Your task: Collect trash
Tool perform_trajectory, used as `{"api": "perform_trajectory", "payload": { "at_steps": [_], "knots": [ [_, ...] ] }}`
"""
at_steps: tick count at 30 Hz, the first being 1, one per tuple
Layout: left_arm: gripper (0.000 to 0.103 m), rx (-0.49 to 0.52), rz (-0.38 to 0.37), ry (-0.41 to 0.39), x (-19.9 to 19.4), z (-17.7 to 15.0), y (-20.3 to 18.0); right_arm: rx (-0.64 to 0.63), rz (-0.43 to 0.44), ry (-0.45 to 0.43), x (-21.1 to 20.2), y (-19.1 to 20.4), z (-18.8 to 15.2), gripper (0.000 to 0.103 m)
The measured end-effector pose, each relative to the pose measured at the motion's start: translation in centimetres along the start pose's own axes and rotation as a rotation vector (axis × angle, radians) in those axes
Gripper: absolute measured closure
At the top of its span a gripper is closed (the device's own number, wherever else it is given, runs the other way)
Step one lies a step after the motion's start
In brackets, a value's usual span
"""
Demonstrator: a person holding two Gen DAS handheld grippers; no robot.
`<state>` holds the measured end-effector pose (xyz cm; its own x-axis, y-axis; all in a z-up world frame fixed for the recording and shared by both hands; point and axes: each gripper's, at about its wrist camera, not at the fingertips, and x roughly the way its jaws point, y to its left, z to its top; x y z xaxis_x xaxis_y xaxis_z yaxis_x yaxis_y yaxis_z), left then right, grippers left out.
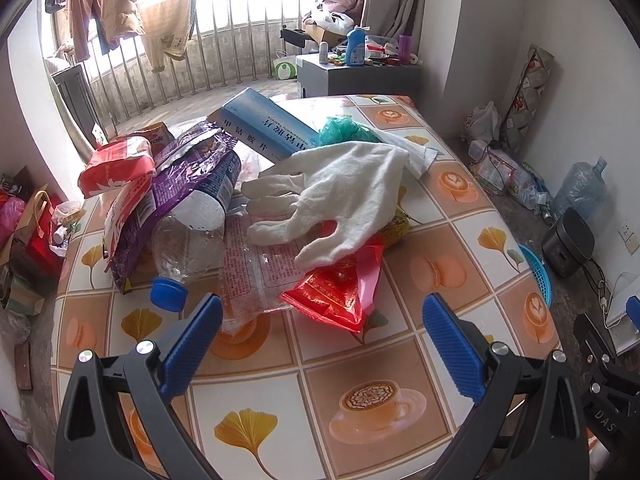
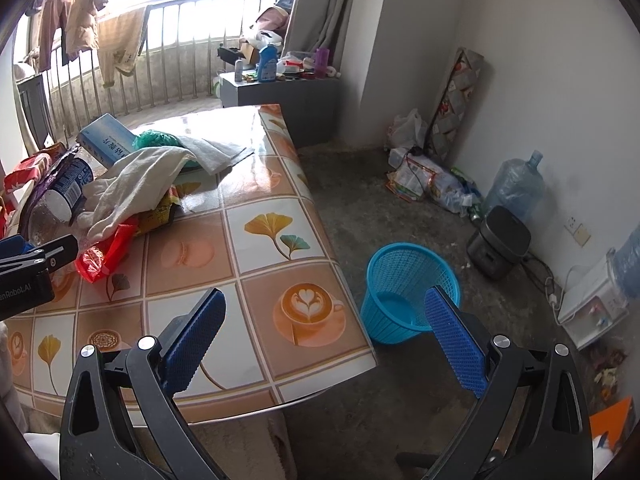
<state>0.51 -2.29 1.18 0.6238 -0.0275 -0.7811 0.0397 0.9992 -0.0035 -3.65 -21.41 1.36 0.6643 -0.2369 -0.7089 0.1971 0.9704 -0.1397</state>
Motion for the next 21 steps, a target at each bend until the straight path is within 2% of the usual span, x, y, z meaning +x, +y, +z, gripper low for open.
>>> {"api": "perform_trajectory", "payload": {
  "at_steps": [21],
  "knots": [
    [0.006,-0.003,0.011,0.004,0.2,-0.24,0.4,0.011,0.013,0.006,0.16,-0.05,0.07,0.008]
  ]
}}
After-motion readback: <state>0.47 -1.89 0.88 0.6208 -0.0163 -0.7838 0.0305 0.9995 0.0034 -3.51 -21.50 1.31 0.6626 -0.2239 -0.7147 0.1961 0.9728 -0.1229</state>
